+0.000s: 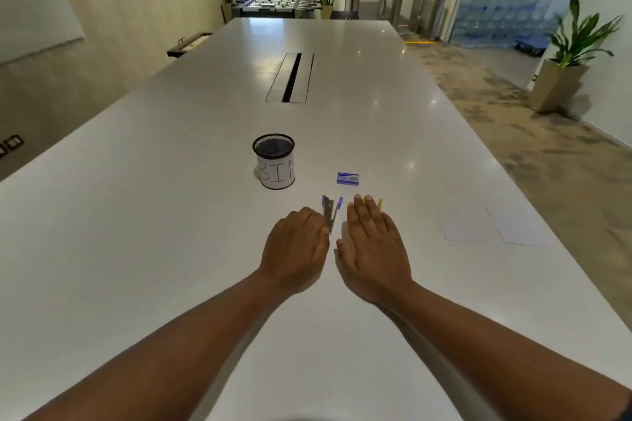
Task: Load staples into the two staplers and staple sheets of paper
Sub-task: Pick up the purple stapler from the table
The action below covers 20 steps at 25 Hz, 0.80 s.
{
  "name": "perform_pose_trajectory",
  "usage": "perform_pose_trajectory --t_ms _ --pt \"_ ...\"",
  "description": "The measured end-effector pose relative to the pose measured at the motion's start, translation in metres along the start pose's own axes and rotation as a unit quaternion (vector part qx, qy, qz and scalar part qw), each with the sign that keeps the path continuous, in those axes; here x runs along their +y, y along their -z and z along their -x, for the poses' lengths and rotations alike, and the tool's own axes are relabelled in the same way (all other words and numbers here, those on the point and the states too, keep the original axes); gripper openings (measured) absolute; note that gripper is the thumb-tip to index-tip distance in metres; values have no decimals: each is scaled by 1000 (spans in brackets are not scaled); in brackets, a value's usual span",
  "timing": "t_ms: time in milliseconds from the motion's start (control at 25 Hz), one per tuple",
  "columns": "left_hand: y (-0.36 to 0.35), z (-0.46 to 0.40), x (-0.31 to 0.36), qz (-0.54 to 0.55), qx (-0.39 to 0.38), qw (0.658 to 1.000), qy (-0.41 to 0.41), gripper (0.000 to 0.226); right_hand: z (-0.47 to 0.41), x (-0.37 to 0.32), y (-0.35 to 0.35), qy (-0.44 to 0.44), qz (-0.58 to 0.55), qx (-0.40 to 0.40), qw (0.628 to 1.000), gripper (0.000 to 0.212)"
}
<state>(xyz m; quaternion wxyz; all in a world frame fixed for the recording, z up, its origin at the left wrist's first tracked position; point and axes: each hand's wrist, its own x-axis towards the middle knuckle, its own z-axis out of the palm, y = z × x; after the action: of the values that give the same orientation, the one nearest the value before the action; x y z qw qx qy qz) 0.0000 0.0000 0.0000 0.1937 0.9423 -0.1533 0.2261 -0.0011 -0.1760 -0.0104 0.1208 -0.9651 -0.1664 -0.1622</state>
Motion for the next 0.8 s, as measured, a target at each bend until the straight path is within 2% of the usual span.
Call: perform_pose_trajectory --t_ms 160,280,360,400,480,600,680,800 --pt "-3 6 -4 -32 -32 998 33 23 2 -2 0 17 12 15 1000 61" --pt "-5 10 -7 -7 -25 998 60 22 1 -1 -5 64 -8 -1 998 41" --pt "-8 8 -12 36 -21 993 110 21 -2 -1 -7 61 -49 -10 997 28" --pt "-10 7 -15 56 -22 990 130 20 -3 -2 -8 53 -61 -12 997 28" --pt "-13 4 -22 76 -51 983 158 35 -7 -7 -13 29 -80 -29 996 40" --pt "-17 0 -28 109 -122 974 154 56 -16 -15 -21 -18 -101 -54 993 43" --pt "-18 0 -29 156 -115 970 149 53 -27 -19 -23 -58 -133 -61 988 39" --pt "-18 -1 -29 197 -84 962 169 44 -42 -27 -23 -121 -175 -59 975 20"
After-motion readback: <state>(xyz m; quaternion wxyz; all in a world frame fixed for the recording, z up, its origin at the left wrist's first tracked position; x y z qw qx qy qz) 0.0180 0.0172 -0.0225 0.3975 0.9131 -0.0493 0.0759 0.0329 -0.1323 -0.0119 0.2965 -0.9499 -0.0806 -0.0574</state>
